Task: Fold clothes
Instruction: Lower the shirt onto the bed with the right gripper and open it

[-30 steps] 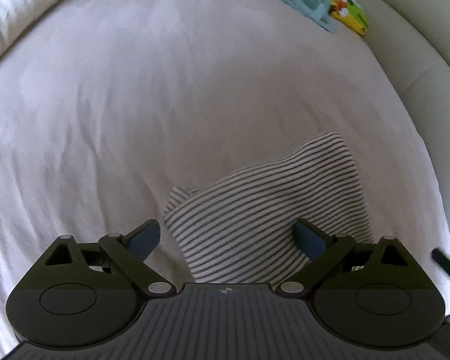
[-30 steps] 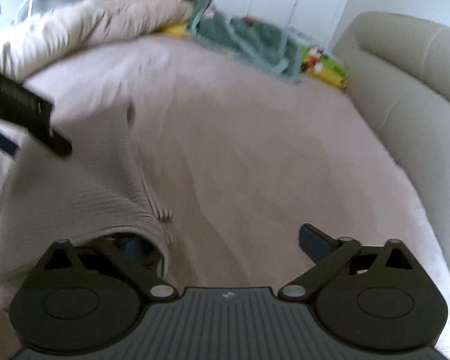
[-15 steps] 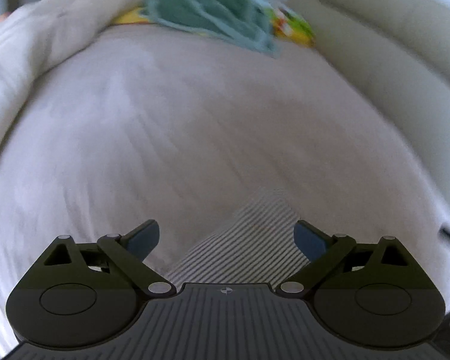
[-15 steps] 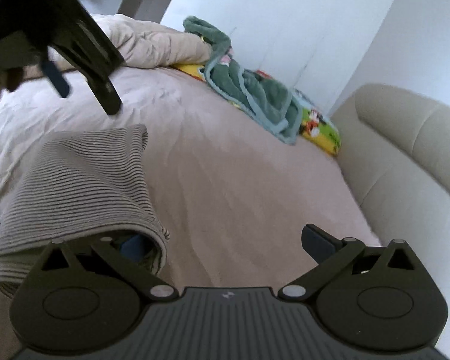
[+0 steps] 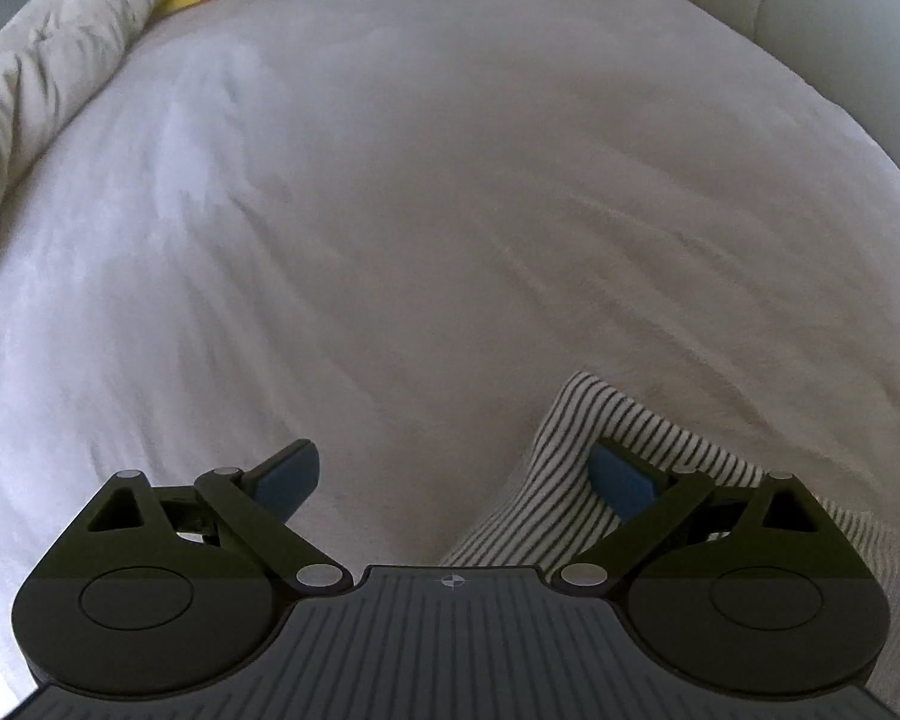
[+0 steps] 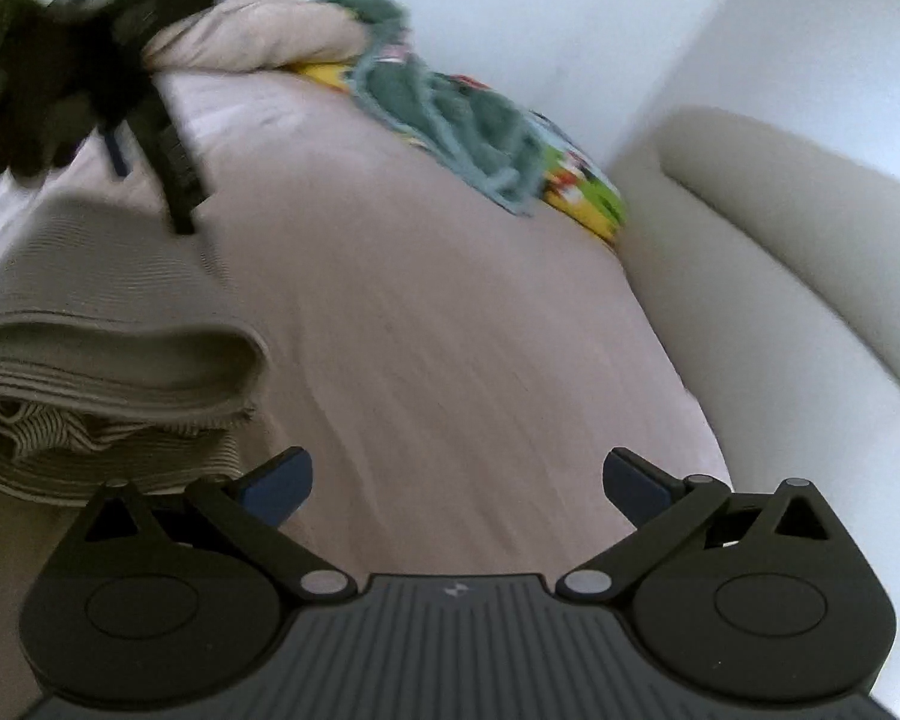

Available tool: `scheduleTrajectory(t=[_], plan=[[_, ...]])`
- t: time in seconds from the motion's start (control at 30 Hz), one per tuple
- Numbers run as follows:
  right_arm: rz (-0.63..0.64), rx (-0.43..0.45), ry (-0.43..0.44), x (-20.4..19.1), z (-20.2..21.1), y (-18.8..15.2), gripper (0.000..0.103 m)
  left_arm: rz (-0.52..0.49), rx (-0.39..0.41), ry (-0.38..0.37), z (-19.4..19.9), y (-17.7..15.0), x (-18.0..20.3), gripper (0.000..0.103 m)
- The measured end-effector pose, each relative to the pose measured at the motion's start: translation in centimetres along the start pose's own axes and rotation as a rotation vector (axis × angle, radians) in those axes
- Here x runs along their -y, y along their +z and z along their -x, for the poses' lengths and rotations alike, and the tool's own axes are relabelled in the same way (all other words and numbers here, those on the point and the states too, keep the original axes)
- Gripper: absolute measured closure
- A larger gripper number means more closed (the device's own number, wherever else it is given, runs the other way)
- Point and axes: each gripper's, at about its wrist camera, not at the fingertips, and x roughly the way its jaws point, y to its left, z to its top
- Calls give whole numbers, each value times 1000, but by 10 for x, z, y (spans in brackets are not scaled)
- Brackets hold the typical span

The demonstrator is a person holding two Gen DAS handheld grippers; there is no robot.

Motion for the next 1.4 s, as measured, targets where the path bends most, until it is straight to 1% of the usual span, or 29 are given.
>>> scheduleTrajectory(t=[0.07, 0.13, 0.17, 0.23, 0.33, 0.4, 0.43, 0.47, 0.5, 0.57, 0.6, 0.63, 0.7, 0.8, 0.9, 0.93, 1.0, 1.03, 1.1, 1.13, 1.17, 1.2, 1.23, 1.3, 1.33, 1.4], plan=[[-100, 27, 7, 14, 14, 7, 0, 5, -7, -8, -3, 0, 0, 3], [-200, 79, 66, 21, 20, 25, 0, 0, -11, -9, -3, 0, 1, 3], [-240, 100, 99, 20, 18, 37, 0, -6, -13, -7, -3, 0, 2, 3], [-282, 128, 146, 12, 5, 56, 0, -6, -19, -9, -3, 0, 4, 3], [-175, 28, 169, -23, -34, 58, 0, 26, -26, -26, -3, 7, -4, 3], [-35, -121, 156, -50, -64, 46, 0, 69, -19, -48, 10, 5, -10, 3], [-6, -137, 156, -55, -69, 39, 0, 89, -6, -76, 20, 3, -12, 4], [1, -121, 150, -55, -68, 34, 0, 112, 16, -99, 33, 0, -15, 4], [2, -104, 144, -53, -64, 33, 0, 123, 36, -103, 43, -4, -16, 4], [-21, -82, 150, -43, -57, 38, 0, 131, 72, -92, 63, -18, -17, 4], [-59, -60, 165, -34, -52, 42, 0, 134, 81, -81, 71, -26, -16, 4], [-97, -38, 180, -24, -47, 46, 0, 142, 85, -72, 78, -34, -15, 4], [-138, -1, 179, -15, -42, 56, 0, 182, 80, -62, 89, -50, -15, 4], [-129, 54, 208, -13, -47, 67, 0, 255, 39, -62, 91, -72, -13, 4], [-73, 64, 319, -31, -58, 69, 0, 300, -16, -77, 82, -90, -10, 4], [-19, 56, 315, -41, -67, 69, 0, 309, -33, -80, 77, -95, -9, 4], [130, 16, 229, -64, -84, 60, 0, 342, -35, -119, 75, -100, -9, 4], [150, 6, 200, -66, -91, 55, 0, 376, -37, -155, 74, -101, -12, 4], [106, -32, 181, -60, -100, 50, 0, 443, -43, -227, 71, -104, -17, 4], [86, -70, 163, -56, -106, 50, 0, 458, -50, -238, 68, -105, -18, 4], [66, -108, 145, -52, -111, 50, 0, 458, -56, -231, 65, -106, -18, 4], [24, -155, 163, -45, -118, 49, 0, 452, -61, -212, 62, -107, -17, 4], [-47, -193, 201, -35, -122, 49, 0, 452, -59, -207, 59, -107, -16, 3], [-203, -255, 289, -14, -130, 48, 0, 458, -54, -226, 55, -106, -16, 3], [-276, -275, 337, -4, -132, 47, 0, 447, -51, -227, 55, -105, -13, 3], [-400, -349, 407, 6, -138, 37, 0, 424, -44, -225, 53, -101, -8, 3]])
